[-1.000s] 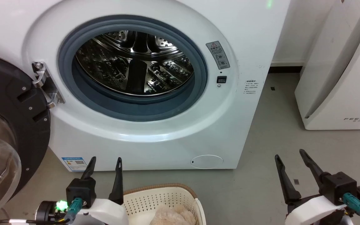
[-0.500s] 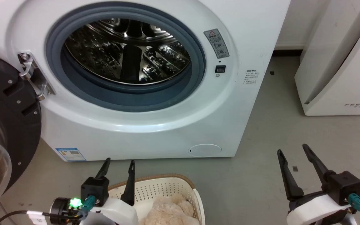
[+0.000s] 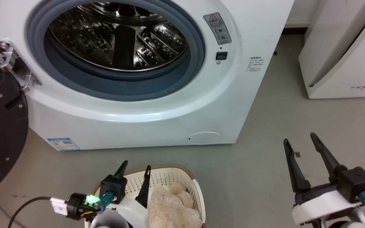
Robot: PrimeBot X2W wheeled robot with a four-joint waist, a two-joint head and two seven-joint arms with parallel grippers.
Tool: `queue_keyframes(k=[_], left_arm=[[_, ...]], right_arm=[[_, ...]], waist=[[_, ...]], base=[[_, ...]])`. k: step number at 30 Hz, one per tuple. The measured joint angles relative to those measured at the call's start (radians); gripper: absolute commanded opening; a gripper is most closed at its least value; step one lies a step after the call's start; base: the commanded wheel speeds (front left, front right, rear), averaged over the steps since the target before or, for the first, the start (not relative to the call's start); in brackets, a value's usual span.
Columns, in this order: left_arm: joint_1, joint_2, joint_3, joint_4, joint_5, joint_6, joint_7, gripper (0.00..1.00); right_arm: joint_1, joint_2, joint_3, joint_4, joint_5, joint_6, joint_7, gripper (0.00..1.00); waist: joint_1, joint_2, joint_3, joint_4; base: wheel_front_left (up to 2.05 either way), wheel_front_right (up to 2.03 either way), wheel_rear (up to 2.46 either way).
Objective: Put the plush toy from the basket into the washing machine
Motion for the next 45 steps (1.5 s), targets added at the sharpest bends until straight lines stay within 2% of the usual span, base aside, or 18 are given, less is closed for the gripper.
queue_keyframes(k=[12,29,45], left_arm=[[-0.094,0.004,-0.104,0.187,-0.006,-0.020,0.009,1.00],[-0.217,0.040,-0.408,0.402,-0.185,-0.044,0.046,1.00],[-0.381,0.038,-0.551,0.662,-0.258,-0.048,0.065,1.00]], right_arm=[[-0.024,0.000,0.002,-0.023,0.000,0.000,-0.023,1.00],[-0.054,0.000,0.003,-0.037,0.012,0.000,-0.058,1.00],[-0.093,0.000,0.005,-0.056,0.044,0.000,-0.089,1.00]], waist=[[0.0000,0.0000,0.085,-0.015],[0.0000,0.0000,0.199,-0.042],[0.0000,0.0000,0.314,-0.072]], base=[[0.00,0.00,0.00],[0.00,0.00,0.00],[0.00,0.00,0.00]])
